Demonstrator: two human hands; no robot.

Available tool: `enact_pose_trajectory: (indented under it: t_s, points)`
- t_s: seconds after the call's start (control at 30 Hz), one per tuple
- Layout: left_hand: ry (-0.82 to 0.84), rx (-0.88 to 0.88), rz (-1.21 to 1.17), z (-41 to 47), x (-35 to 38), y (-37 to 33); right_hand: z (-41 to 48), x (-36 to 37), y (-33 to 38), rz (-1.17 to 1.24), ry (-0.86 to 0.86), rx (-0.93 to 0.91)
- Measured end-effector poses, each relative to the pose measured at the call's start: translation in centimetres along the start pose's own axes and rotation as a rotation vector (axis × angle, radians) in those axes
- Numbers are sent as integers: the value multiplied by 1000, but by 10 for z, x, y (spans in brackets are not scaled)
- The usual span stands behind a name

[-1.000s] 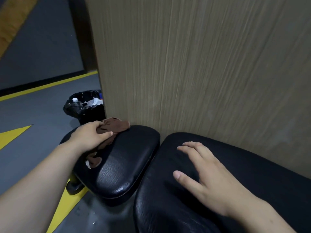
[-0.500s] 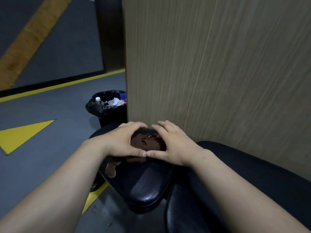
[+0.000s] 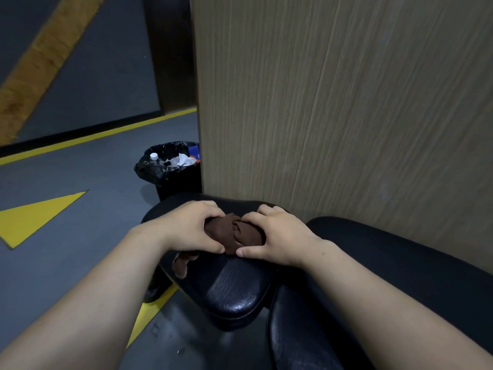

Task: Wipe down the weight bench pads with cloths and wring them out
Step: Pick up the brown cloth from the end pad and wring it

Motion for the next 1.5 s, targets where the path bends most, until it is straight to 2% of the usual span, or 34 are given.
enact_pose_trajectory:
  t_s: [0.37,0.87,1.07,1.2,1.37,1.5]
  points:
    - [18,135,-18,3,15,-63,-69,-26,-13,55,-105,58]
    - [96,576,23,0,70,-299,-311,-112,-61,-105,-249,384]
    - [148,793,33,-14,111,-414,-439,-134,-69,-219,-317,581]
    - [217,1014,45,-44,150,-510,-548,-141,-57,-252,-348,744]
    - [271,1328,138,-110,208,-629,-692,-126,-23,-291,-405,997]
    - [367,1533,216,-182,267,-699,-791,-90,19,-281,-420,1203]
Point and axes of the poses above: each hand's wrist, its own z-axis towards the middle knuckle, its own x-axis out of the palm, y = z × x, the point moved 5 cm from there along z, towards the middle knuckle
